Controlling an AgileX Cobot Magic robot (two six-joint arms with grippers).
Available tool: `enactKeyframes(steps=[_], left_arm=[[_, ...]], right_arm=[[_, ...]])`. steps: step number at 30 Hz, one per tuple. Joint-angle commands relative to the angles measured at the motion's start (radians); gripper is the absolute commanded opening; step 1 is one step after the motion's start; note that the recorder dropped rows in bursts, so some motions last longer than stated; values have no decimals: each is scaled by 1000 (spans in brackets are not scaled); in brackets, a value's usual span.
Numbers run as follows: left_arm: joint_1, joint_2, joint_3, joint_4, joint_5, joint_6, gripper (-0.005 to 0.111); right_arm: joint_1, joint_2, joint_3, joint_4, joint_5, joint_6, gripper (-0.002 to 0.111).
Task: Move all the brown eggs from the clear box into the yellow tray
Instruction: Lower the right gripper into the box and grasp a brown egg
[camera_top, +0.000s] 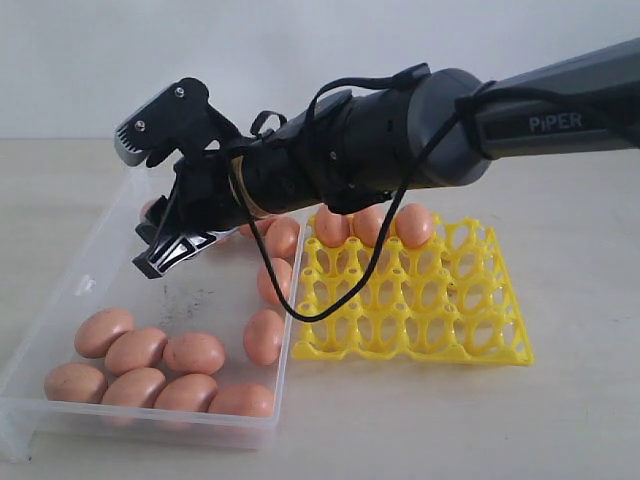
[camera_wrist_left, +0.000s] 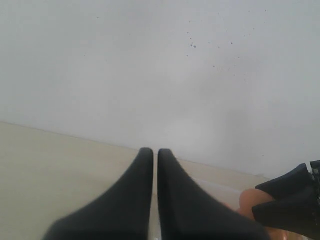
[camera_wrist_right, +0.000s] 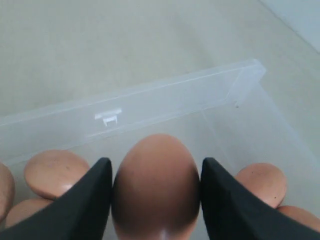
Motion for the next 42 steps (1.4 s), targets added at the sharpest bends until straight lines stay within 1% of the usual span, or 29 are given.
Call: enactKeyframes(steps=[1,3,4,5,6,8,9,16,21,23,27,31,34,37,42], left_arm=[[-4,-3,-3,-5,0,6,4],[-4,-3,-3,-5,0,6,4],[-4,-3,-3,-5,0,6,4],[-4,-3,-3,-5,0,6,4],[-4,-3,-3,-5,0,6,4],[-4,-3,-3,-5,0,6,4],[-4,-3,-3,-5,0,6,4],[-4,-3,-3,-5,0,6,4],[-4,-3,-3,-5,0,6,4],[-4,-3,-3,-5,0,6,4],[-4,-3,-3,-5,0,6,4],[-4,-3,-3,-5,0,6,4],[-4,-3,-3,-5,0,6,4],[-4,-3,-3,-5,0,6,4],[-4,-3,-3,-5,0,6,4]], right_arm=[[1,-8,-2,0,-4,31,45],[1,-4,-2,0,-4,39,45],[1,-2,-2,0,-4,39,43],[1,0,-2,0,-4,39,39],[1,0,-2,0,-4,39,30],[1,0,-2,0,-4,32,9],[1,0,-2,0,-1,29,0],[-1,0,-2,0,45,27,0],[-1,-2,64,0,230,20,0],[-1,-2,99,0,262,2,0],[-12,-2,138,0,249,-17,0],[-12,-4,138,0,247,-17,0],[-12,-6,138,0,279,24,0],[-12,-8,138,0,289,23,0],[-10,-59,138,0,292,21,0]])
